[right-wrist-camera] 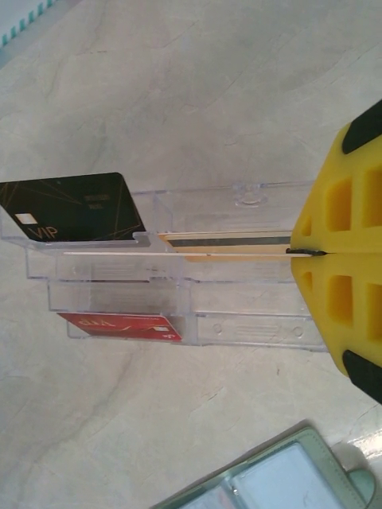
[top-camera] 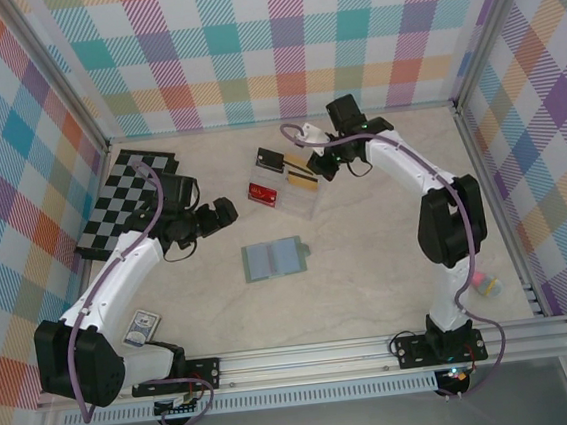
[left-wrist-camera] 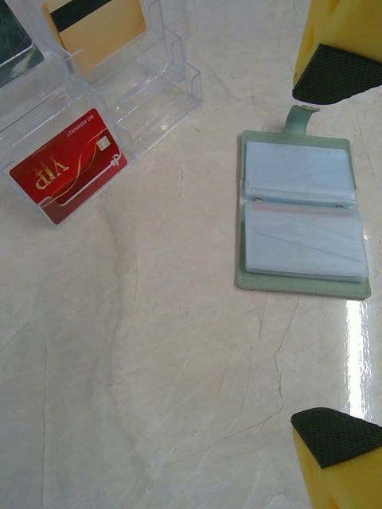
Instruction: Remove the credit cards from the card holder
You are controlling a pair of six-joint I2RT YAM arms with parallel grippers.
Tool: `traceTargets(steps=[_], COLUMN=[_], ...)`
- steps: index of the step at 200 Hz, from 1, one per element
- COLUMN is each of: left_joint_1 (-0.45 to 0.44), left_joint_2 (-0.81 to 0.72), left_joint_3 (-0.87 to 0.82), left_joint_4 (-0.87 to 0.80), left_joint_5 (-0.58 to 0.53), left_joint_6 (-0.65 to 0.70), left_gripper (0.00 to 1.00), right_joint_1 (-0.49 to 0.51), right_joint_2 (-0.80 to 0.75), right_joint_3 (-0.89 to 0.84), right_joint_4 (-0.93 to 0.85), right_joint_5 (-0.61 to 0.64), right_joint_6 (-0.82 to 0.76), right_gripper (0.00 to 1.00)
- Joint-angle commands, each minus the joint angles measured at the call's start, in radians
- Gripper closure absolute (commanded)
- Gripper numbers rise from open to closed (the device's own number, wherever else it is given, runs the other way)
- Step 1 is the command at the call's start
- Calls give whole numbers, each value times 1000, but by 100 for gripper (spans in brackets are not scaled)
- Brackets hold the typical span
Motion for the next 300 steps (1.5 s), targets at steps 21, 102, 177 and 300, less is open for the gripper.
traceTargets(steps=[21,102,177,300], left_joint_1=[12,11,11,11], left_joint_2=[-7,10,22,33], left_joint_3=[-7,-1,11,20], left_joint_4=[-10,-13,-13,-18], left_joint_5=[13,38,80,104], left_joint_6=[13,25,30,50], left_gripper=[0,0,0,0], right_joint_1=[-16,-22,-22,-21], right_joint_2=[64,119,151,108], right_joint_3=[76,116,152,160], right_joint_4=[-82,-137,-179,-157], right_joint_5=[-58,-24,-12,-93], right_joint_6=[-48,-54,-56,13], right_gripper=[100,100,94,73])
